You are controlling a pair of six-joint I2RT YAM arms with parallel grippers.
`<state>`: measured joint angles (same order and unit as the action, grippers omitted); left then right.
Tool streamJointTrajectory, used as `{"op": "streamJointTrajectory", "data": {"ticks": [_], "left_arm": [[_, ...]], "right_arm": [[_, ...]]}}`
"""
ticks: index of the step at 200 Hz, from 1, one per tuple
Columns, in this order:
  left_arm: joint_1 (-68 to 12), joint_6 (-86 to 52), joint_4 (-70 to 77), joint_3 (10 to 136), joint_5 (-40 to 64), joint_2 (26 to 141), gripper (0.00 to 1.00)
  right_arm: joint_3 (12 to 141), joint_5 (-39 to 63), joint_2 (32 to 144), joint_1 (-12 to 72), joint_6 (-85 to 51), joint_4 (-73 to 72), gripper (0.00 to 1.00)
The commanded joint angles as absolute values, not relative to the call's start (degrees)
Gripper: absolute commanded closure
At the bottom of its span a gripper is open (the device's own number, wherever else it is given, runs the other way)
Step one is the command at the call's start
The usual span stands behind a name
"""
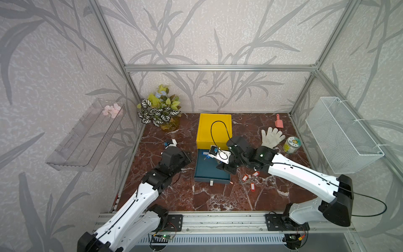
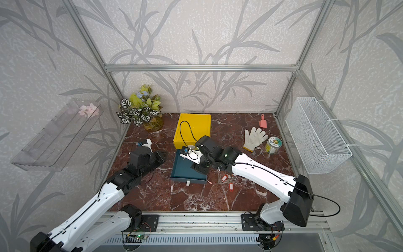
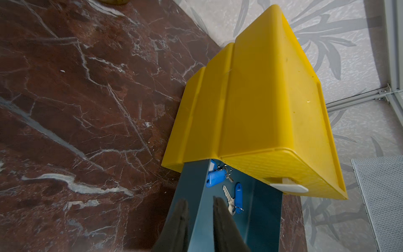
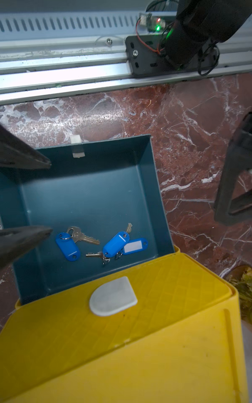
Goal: Take the keys out of the drawer
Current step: Pick up the key from the drawer.
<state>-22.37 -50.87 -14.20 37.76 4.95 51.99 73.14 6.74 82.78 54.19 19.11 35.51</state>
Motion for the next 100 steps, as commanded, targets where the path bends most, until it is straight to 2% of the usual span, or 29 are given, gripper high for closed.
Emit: {"op": "streamJointTrajectory", "data": {"ticks": [1,36,100], "left_arm": [[-18.50,-48.60,-9.49,37.60,17.43,54.75,0.75],[-12.71,-50.15,-4.08,34.66,21.91,57.42,0.74],[-9.06,-48.72,-3.02,34.97,24.34,60.38,0.73]], "right_arm": [[74.62,2.65,83.88,54.67,23.35,36.62,0.54],[77.38,-0.30,89.81,54.67,23.48,37.74,0.59],[82.26,-7.83,98.17,54.67,23.62,40.86,0.59]]}}
